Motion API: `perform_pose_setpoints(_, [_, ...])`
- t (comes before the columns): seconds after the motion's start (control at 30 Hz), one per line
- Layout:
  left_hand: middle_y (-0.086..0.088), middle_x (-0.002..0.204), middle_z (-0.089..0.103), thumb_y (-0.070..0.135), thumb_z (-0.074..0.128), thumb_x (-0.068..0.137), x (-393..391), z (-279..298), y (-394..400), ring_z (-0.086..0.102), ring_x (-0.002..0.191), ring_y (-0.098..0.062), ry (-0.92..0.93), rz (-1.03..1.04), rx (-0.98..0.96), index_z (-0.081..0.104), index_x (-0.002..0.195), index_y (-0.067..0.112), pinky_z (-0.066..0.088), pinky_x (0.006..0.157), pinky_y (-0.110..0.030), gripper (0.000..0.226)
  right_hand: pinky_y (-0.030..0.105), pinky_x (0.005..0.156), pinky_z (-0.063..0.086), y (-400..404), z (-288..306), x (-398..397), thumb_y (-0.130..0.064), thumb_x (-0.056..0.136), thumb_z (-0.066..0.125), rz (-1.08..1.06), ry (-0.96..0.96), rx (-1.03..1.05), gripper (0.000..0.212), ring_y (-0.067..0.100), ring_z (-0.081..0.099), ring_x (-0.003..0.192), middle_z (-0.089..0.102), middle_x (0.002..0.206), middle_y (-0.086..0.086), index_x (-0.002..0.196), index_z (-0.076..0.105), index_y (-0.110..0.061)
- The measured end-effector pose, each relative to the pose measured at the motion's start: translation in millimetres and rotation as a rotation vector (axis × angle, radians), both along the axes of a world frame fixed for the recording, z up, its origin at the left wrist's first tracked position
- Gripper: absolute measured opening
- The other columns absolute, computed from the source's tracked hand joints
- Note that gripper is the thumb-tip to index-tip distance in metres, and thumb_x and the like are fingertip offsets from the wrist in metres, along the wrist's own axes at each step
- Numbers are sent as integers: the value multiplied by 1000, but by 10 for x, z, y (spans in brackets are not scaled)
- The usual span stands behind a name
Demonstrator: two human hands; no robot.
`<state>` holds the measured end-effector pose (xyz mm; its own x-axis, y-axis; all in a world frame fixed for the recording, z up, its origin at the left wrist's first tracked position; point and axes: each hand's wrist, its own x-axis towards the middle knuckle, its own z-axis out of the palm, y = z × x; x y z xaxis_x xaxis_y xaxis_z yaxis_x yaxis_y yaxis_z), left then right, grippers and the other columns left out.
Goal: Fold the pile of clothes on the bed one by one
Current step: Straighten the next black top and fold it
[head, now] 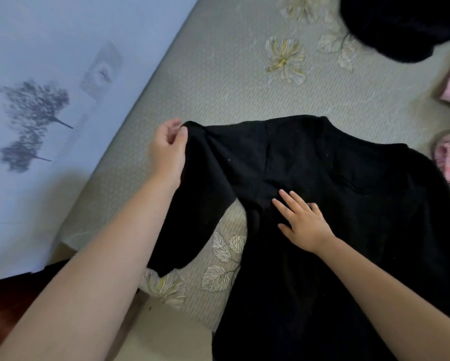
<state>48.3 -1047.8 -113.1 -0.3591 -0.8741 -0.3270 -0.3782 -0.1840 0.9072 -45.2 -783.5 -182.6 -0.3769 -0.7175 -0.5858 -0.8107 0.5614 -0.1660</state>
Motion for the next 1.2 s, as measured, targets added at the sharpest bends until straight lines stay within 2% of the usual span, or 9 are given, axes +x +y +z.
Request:
perform_pose_setpoints(0.07, [1,123,54,18,57,88,51,-87,37,52,112,-11,-238,-265,-119,42,132,10,34,91,-11,47,39,113,12,-17,42,-4,-40,95,36,-2,-26,19,62,16,-8,143,-11,155,-4,147,4,-28])
perform_pose_setpoints(0.17, [-9,133,48,25,61,85,446,-338,286,46,123,-24,-531,-495,-93,36,134,8,36,99,-31,58,42,114,7,-47,50,46,-39,95,38,-35,-55,31,64,18,-11,143,-13,155,-3,147,4,-27])
perform_pose_setpoints(0.3, [-18,139,36,35,61,84,982,-530,586,34,129,-31,-859,-480,-213,23,141,1,32,104,-40,76,47,114,0,-37,38,38,-39,94,39,-25,-30,16,67,20,-14,142,-15,155,-2,147,0,-25])
perform_pose_setpoints(0.4, [-19,132,41,38,58,86,1105,-537,689,39,122,-30,-993,-497,-317,32,138,1,35,99,-35,68,47,114,-2,-91,68,-68,-39,94,39,-45,-22,-20,67,21,-14,142,-14,155,-2,147,0,-25])
perform_pose_setpoints(0.53, [-19,108,59,14,46,94,1032,-345,890,55,95,-30,-898,-505,-338,56,115,-2,38,72,-31,28,47,114,-3,221,175,26,-38,94,40,-126,-42,-24,67,21,-13,142,-14,155,-2,147,1,-24])
perform_pose_setpoints(0.77, [-19,115,57,2,48,91,522,-64,589,52,107,-27,-384,-113,-340,56,115,-3,36,89,-22,26,33,114,9,226,279,-49,-22,95,45,-381,-273,-270,58,18,3,143,6,156,0,146,18,-17])
perform_pose_setpoints(0.93, [4,96,56,6,50,83,-153,384,965,54,92,-9,103,-451,-370,60,100,5,41,84,-9,20,22,105,23,708,365,-114,-14,93,49,-762,-248,-465,49,16,32,135,34,147,3,140,35,-12])
perform_pose_setpoints(1.07, [12,109,54,3,54,88,-657,615,1740,54,106,0,294,-948,65,57,109,16,42,97,-14,25,23,93,38,1330,463,-304,-12,95,44,-1259,-209,-624,36,16,51,115,55,128,12,131,47,-6])
perform_pose_setpoints(1.2, [11,99,63,6,48,91,-658,432,2078,61,94,3,295,-857,285,61,97,23,47,90,-18,22,23,73,45,1778,450,-365,-22,98,35,-1659,-321,-766,29,15,61,87,60,114,16,121,51,-13])
